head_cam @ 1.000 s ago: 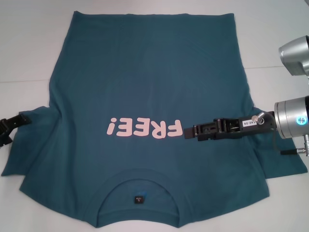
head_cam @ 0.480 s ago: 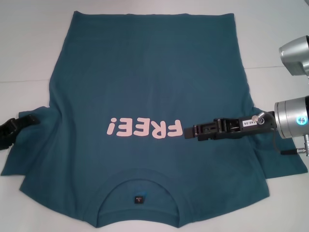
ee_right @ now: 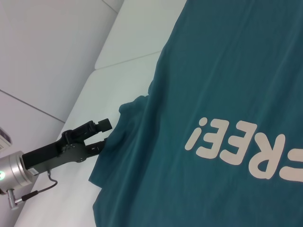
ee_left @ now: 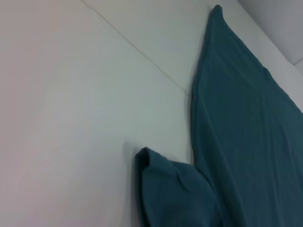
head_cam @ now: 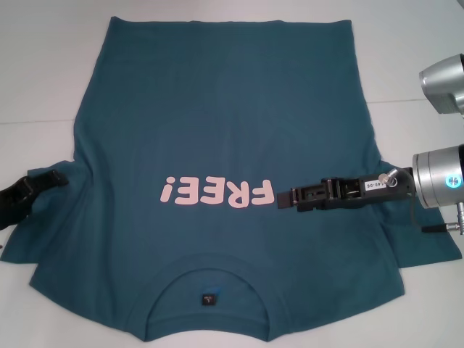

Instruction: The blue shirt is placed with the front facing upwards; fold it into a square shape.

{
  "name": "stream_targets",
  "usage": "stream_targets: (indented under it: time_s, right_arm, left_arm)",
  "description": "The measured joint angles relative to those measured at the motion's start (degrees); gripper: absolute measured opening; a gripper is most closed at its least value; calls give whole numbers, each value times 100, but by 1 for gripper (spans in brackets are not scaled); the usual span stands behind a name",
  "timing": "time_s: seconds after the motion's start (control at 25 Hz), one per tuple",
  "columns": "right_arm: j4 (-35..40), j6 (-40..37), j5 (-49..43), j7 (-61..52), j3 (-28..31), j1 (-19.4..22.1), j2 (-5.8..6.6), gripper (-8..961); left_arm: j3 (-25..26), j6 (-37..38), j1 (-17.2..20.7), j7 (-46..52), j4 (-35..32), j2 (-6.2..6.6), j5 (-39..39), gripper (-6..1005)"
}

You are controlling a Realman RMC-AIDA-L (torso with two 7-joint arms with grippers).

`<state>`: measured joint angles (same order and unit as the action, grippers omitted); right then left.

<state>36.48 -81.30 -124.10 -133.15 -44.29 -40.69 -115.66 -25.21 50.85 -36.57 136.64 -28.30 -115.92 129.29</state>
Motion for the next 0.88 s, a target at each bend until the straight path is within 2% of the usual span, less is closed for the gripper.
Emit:
stream_targets:
  time_s: [0.36,0.6,0.88]
  right_arm:
    - [0,0,4,0,0,9,14,681]
    - [0,0,4,0,0,18,22,682]
    - [0,0,0,0,0,18,26,683]
  left_arm:
    - [12,6,-39,542,-77,22,343,883]
    - [-6,5,-33,563,-87,25,349,656]
    - [-19,4,-29,565,-95,26,362,439]
